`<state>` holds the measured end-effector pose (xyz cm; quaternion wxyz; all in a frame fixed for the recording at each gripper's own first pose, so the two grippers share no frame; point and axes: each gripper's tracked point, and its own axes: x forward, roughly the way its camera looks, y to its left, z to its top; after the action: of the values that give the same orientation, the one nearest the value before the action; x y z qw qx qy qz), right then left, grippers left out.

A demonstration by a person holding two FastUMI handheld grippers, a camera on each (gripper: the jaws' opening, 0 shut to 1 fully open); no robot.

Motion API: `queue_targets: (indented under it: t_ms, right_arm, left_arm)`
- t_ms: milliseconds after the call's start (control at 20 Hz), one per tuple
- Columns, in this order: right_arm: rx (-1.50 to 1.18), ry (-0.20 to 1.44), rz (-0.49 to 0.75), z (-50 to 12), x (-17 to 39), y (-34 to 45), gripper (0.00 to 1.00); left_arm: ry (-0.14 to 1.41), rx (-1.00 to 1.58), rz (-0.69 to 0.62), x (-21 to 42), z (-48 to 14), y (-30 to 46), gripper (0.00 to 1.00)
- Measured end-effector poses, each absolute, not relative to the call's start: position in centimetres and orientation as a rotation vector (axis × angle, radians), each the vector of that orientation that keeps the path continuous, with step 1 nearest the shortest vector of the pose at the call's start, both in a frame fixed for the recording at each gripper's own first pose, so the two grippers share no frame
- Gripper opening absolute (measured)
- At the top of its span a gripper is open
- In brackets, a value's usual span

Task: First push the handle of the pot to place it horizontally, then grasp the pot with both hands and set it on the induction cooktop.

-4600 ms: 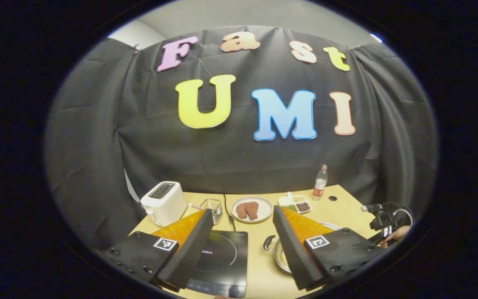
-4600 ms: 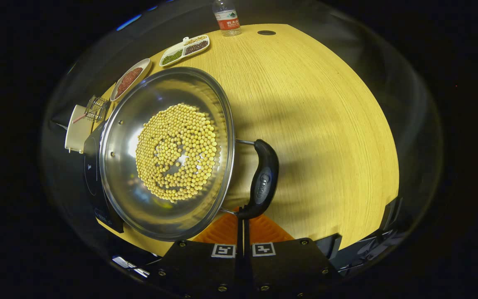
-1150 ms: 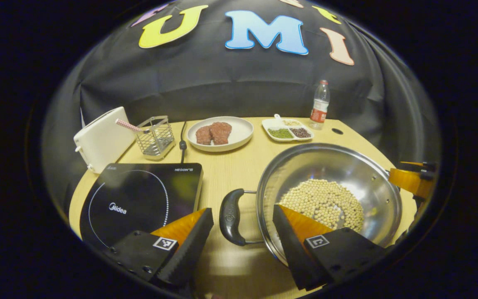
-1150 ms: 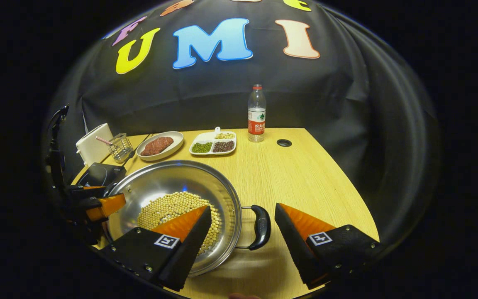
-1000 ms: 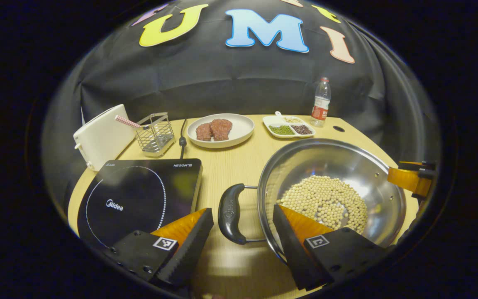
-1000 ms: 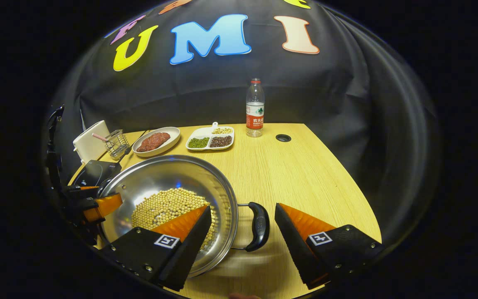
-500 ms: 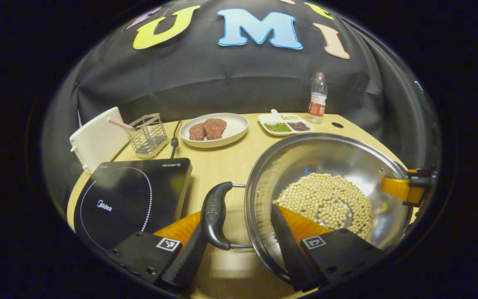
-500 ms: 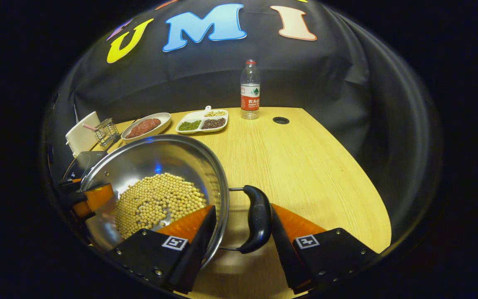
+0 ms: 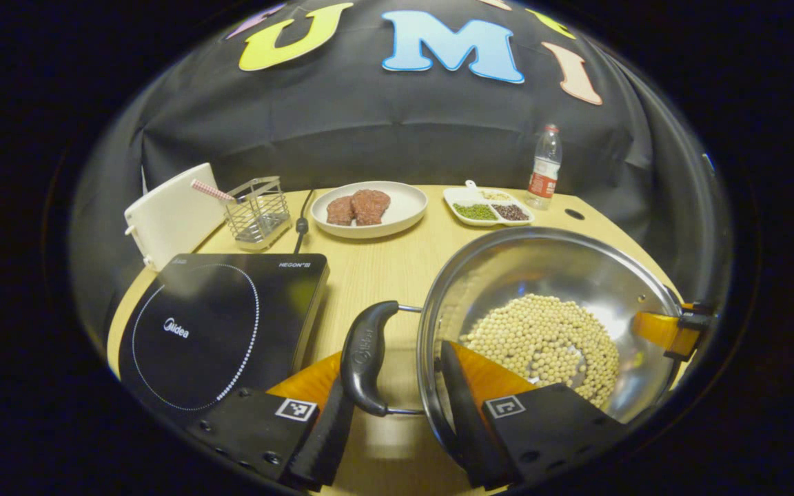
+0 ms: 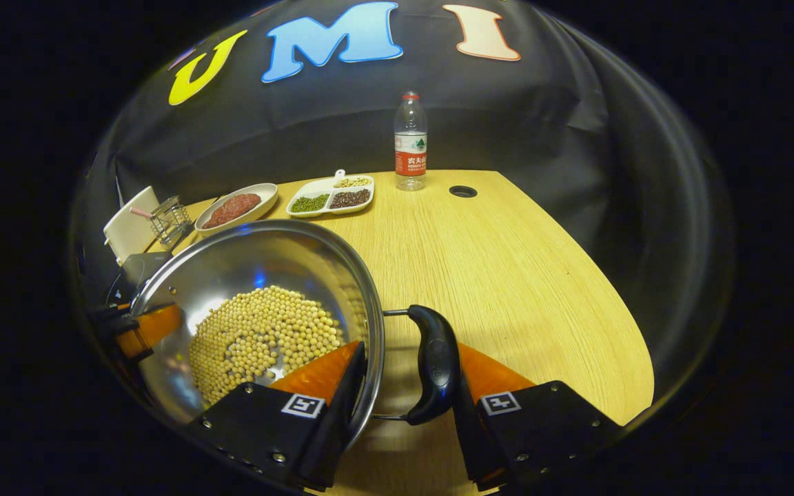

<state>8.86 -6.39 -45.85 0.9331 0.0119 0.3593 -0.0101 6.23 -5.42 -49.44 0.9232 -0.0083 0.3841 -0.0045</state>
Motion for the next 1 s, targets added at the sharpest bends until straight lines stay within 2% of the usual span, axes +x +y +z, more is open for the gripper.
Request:
queue_targets:
  t_ms: [50, 150, 200, 300, 400, 550, 600, 750, 800, 850, 1000]
  right_arm:
    - [0.030, 0.735, -0.020, -45.9, 8.8, -6.4, 0.67]
    - [0.014, 0.737, -0.019, -45.9, 8.7, -6.4, 0.67]
    - [0.012, 0.739, -0.019, -45.9, 8.6, -6.3, 0.67]
    - [0.020, 0.745, -0.021, -45.8, 8.5, -6.3, 0.67]
    - [0.030, 0.758, -0.025, -46.0, 8.3, -6.2, 0.67]
    - [0.042, 0.771, -0.035, -45.8, 7.7, -6.3, 0.67]
    - [0.044, 0.771, -0.042, -45.6, 7.5, -6.4, 0.67]
    - [0.031, 0.769, -0.050, -44.8, 6.9, -6.8, 0.67]
    - [0.030, 0.766, -0.050, -44.4, 6.9, -6.9, 0.67]
    - [0.031, 0.764, -0.051, -44.1, 6.9, -7.0, 0.67]
    - [0.029, 0.751, -0.052, -42.4, 6.6, -7.1, 0.67]
  left_arm:
    - [0.786, -0.020, -0.012, 6.1, -49.3, -5.5, 0.74]
    - [0.793, -0.027, -0.010, 5.9, -49.3, -5.3, 0.72]
    - [0.794, -0.032, -0.008, 5.9, -49.3, -5.1, 0.76]
    - [0.795, -0.028, -0.008, 5.8, -49.1, -5.1, 0.75]
    - [0.796, -0.028, -0.008, 5.8, -48.9, -5.0, 0.69]
    - [0.790, -0.047, -0.014, 5.9, -48.1, -5.2, 0.68]
    - [0.791, -0.050, -0.020, 5.7, -48.0, -5.3, 0.72]
    - [0.792, -0.052, -0.032, 5.1, -47.2, -5.5, 0.72]
    - [0.791, -0.055, -0.035, 5.2, -46.9, -5.5, 0.68]
    - [0.788, -0.057, -0.036, 5.2, -46.6, -5.5, 0.72]
    - [0.775, -0.060, -0.039, 5.5, -45.0, -5.2, 0.72]
